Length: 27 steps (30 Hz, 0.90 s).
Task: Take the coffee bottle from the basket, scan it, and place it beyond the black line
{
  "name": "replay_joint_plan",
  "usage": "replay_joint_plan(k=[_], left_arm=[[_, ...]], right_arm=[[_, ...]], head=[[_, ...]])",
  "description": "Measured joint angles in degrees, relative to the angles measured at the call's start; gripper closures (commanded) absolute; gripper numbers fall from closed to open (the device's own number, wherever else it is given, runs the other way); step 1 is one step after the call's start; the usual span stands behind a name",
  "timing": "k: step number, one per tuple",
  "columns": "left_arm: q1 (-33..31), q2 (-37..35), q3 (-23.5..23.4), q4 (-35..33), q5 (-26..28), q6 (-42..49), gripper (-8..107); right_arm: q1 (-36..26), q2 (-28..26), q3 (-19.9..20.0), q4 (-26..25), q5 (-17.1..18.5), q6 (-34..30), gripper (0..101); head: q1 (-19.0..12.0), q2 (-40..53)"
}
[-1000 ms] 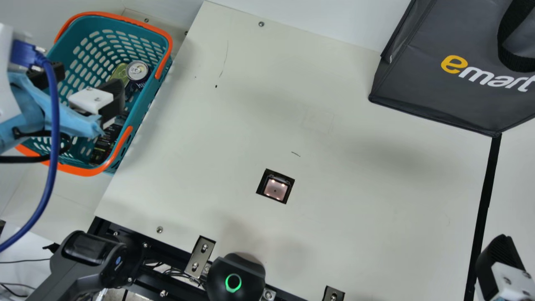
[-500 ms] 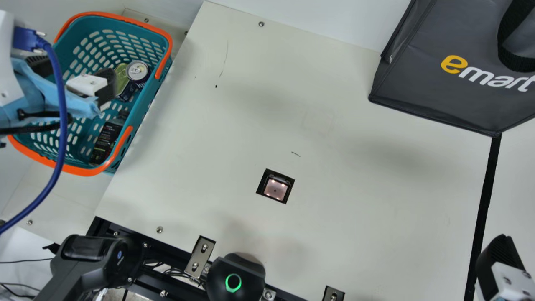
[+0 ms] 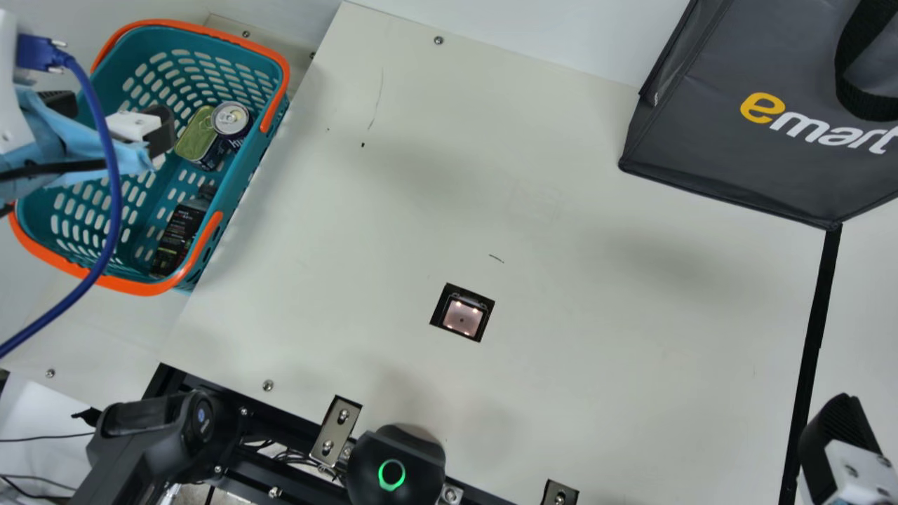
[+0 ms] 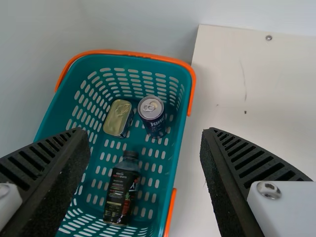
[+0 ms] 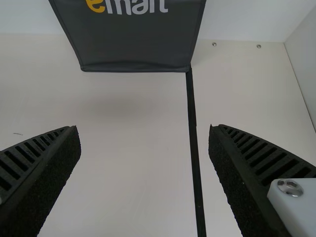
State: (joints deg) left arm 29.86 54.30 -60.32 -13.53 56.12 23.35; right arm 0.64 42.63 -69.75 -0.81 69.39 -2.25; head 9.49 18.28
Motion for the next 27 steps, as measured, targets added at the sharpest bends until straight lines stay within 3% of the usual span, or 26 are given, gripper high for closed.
replay_joint_plan(k=[15,27], left_arm=[[11.2,7.7,0.0,-8.8,-0.6,15.4,9],[14.9,15.1,-0.1,-12.1,-2.0,24.6,9]], right_arm=[[0.0,0.0,0.0,0.0,0.0,0.0,10],[0.0,0.0,0.0,0.0,0.0,0.0,10]], head=[[0.0,0.0],[0.1,0.0]])
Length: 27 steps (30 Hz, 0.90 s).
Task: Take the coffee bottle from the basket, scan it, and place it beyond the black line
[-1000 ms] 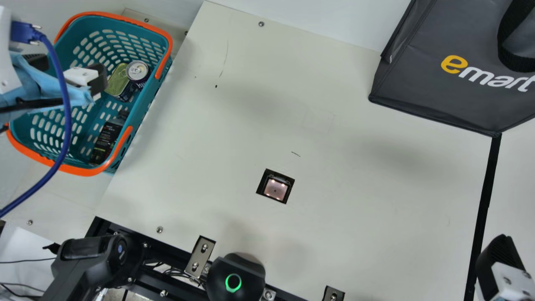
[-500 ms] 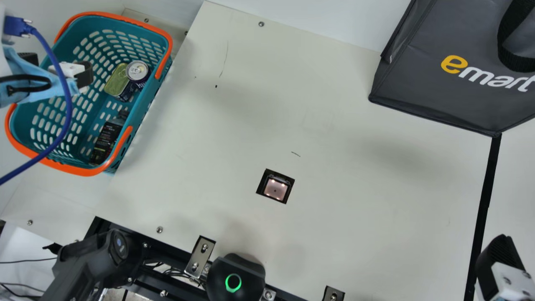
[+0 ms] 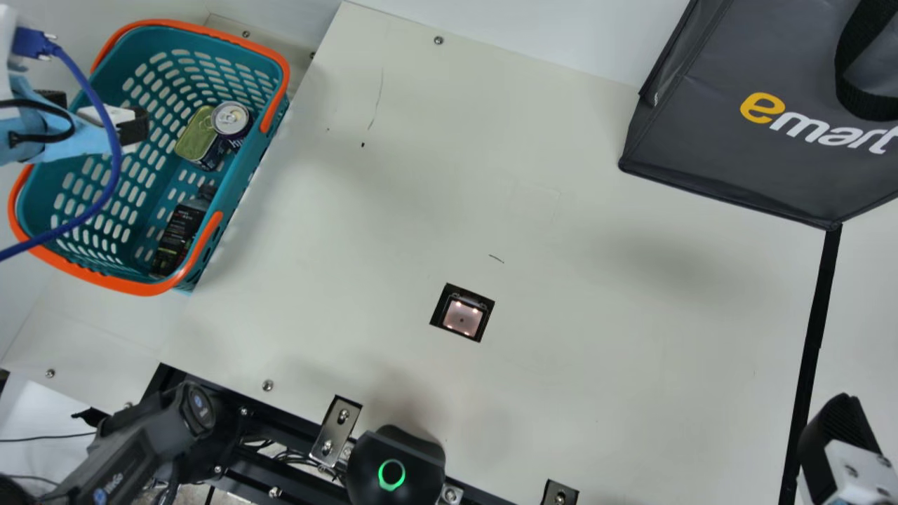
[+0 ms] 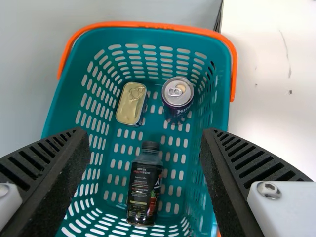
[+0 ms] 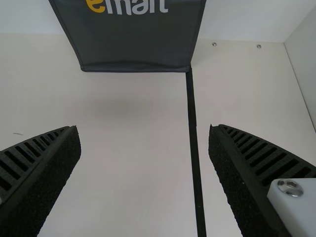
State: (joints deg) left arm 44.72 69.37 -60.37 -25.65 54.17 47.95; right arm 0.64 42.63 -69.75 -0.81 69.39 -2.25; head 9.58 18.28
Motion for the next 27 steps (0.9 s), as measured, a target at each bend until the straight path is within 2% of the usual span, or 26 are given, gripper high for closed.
replay_joint_plan(k=[12,27], left_arm=[[0.8,7.4,0.9,0.1,-4.0,5.4,9],[-0.9,13.1,5.5,0.2,-10.7,9.1,9]], right_arm=[[0.0,0.0,0.0,0.0,0.0,0.0,10],[0.0,0.0,0.0,0.0,0.0,0.0,10]], head=[[-0.1,0.0],[-0.1,0.0]])
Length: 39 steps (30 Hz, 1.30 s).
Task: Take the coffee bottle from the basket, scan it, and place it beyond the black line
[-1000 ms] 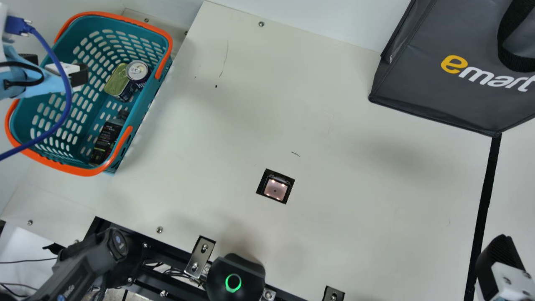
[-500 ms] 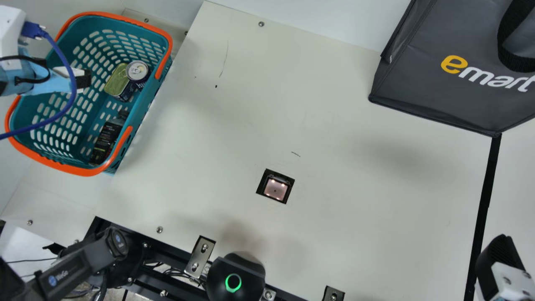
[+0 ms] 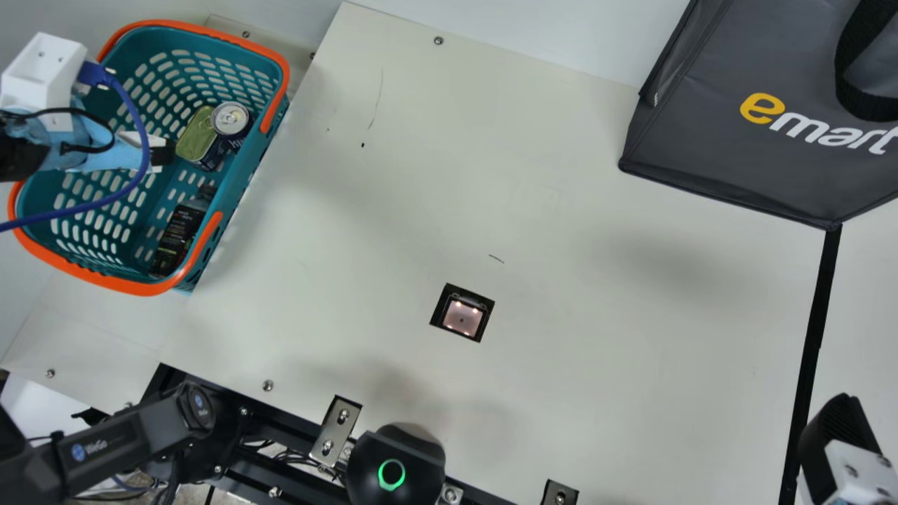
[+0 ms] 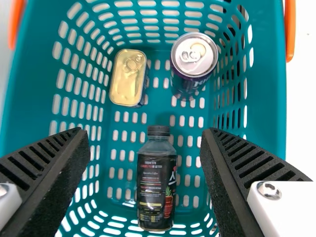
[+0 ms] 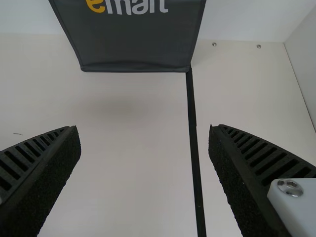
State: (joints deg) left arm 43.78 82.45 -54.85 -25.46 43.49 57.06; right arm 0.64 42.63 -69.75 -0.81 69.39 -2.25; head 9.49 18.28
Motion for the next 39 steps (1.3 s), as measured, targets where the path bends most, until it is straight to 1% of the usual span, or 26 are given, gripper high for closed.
replay_joint_plan(k=[8,23,32,39], left_arm=[[-0.7,3.2,2.3,-0.8,-4.3,2.4,9],[-1.3,9.7,6.0,-4.4,-12.5,8.3,9],[-1.6,13.7,7.6,-6.7,-17.0,12.2,9],[-2.0,17.3,7.9,-8.5,-20.1,14.7,9]], right_arm=[[0.0,0.0,0.0,0.0,0.0,0.0,10],[0.0,0.0,0.0,0.0,0.0,0.0,10],[0.0,0.0,0.0,0.0,0.0,0.0,10],[0.0,0.0,0.0,0.0,0.0,0.0,10]], head=[[0.0,0.0],[0.0,0.0],[0.0,0.0],[0.0,0.0]])
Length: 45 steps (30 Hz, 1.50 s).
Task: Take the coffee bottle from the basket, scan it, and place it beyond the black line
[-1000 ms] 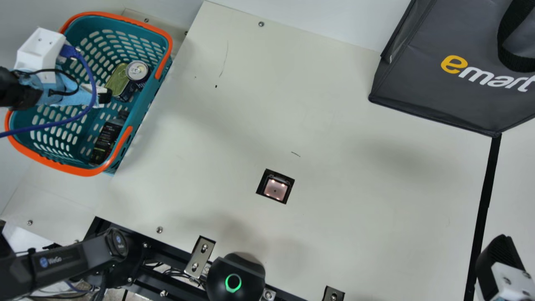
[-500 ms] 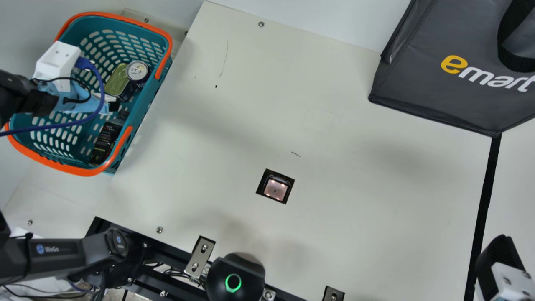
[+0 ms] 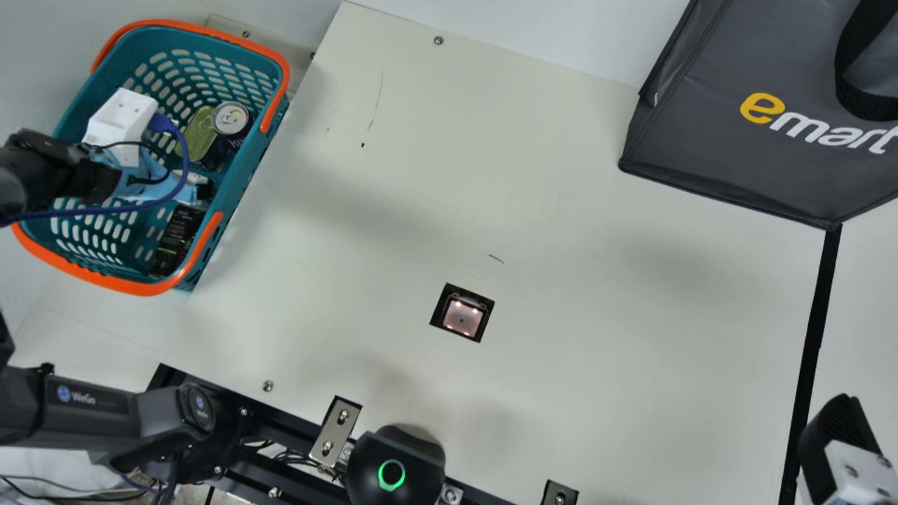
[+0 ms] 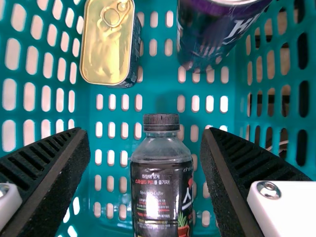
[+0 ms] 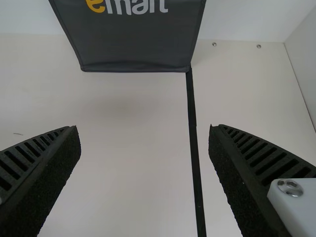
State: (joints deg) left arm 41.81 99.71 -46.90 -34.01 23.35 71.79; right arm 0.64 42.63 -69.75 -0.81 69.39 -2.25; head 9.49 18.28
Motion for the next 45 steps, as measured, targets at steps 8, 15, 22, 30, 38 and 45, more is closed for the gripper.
replay_joint_plan(k=[8,15,22,30,38,45], left_arm=[[-1.1,4.1,-0.1,-1.3,-3.3,1.4,9],[-2.4,6.6,0.3,-1.7,-5.6,1.7,9],[-3.9,9.0,0.5,-3.4,-8.1,2.2,9],[-4.6,12.3,-0.6,-5.8,-10.3,3.8,9],[-4.7,15.1,-1.8,-7.9,-12.0,5.6,9],[-5.0,17.0,-2.3,-9.6,-13.0,6.6,9]], right_arm=[[0.0,0.0,0.0,0.0,0.0,0.0,10],[0.0,0.0,0.0,0.0,0.0,0.0,10],[0.0,0.0,0.0,0.0,0.0,0.0,10],[0.0,0.0,0.0,0.0,0.0,0.0,10],[0.0,0.0,0.0,0.0,0.0,0.0,10],[0.0,0.0,0.0,0.0,0.0,0.0,10]], head=[[0.0,0.0],[0.0,0.0],[0.0,0.0],[0.0,-0.1],[0.0,0.0],[0.0,-0.1]])
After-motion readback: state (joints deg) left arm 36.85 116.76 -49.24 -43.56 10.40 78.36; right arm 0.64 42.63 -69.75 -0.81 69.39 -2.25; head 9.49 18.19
